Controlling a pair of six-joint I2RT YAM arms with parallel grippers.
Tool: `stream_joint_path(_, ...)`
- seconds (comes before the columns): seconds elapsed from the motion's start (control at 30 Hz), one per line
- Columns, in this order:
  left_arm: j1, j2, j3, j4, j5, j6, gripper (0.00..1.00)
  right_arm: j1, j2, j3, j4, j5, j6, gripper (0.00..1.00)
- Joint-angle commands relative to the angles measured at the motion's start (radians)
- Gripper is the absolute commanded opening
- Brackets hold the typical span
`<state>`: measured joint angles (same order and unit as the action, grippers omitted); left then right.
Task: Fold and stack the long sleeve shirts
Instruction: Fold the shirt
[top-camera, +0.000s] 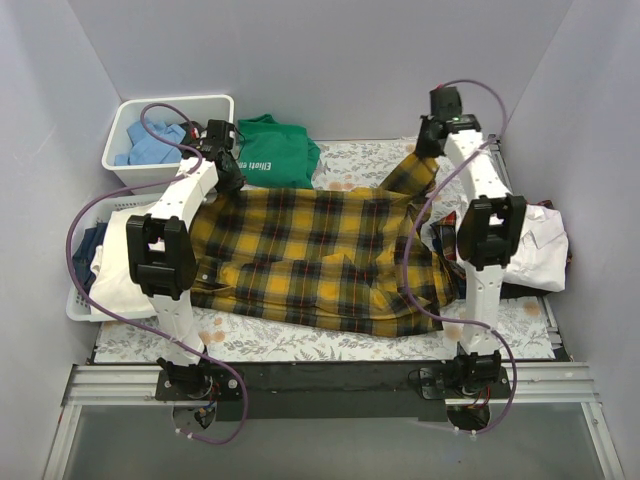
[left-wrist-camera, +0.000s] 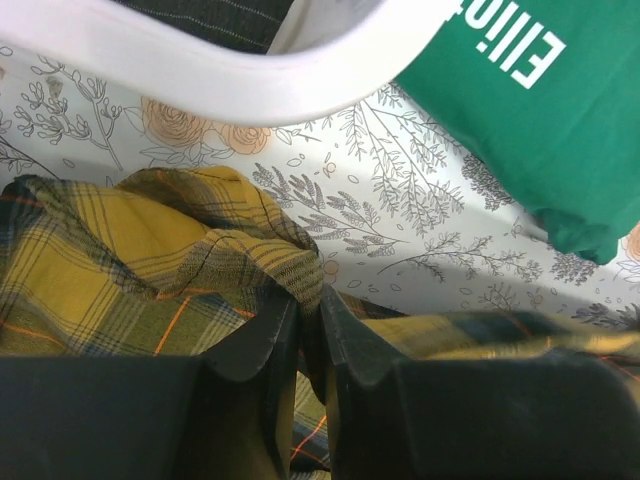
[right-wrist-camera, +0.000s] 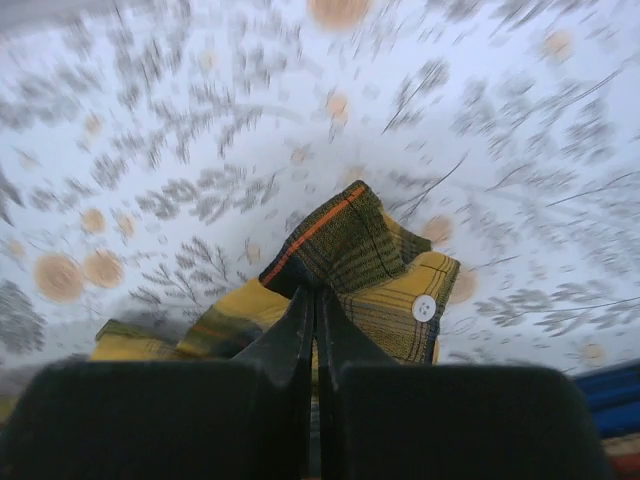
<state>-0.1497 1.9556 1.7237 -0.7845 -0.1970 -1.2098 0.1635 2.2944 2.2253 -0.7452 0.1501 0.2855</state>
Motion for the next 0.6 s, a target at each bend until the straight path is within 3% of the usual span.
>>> stream_joint_path(0.0, 0.004, -0.009, 0.047, 0.001, 0.014, 0.010, 0.13, -0.050, -0.229, -0.007, 0.170, -0.078, 0.026, 0.01)
stream_joint_path(0.13, 0.006, 0.009, 0.060, 0.005, 0.025, 0.006, 0.13, -0.048, -0.352, -0.039, 0.323, -0.136, 0.030, 0.01)
stream_joint_path(0.33, 0.004, 0.034, 0.092, 0.007, 0.022, -0.007, 0.13, -0.048, -0.400, 0.109, 0.391, -0.227, 0.017, 0.01)
stream_joint_path(0.57, 0.006, 0.117, 0.194, -0.013, 0.005, -0.008, 0.13, -0.050, -0.568, 0.039, 0.514, -0.385, -0.017, 0.01)
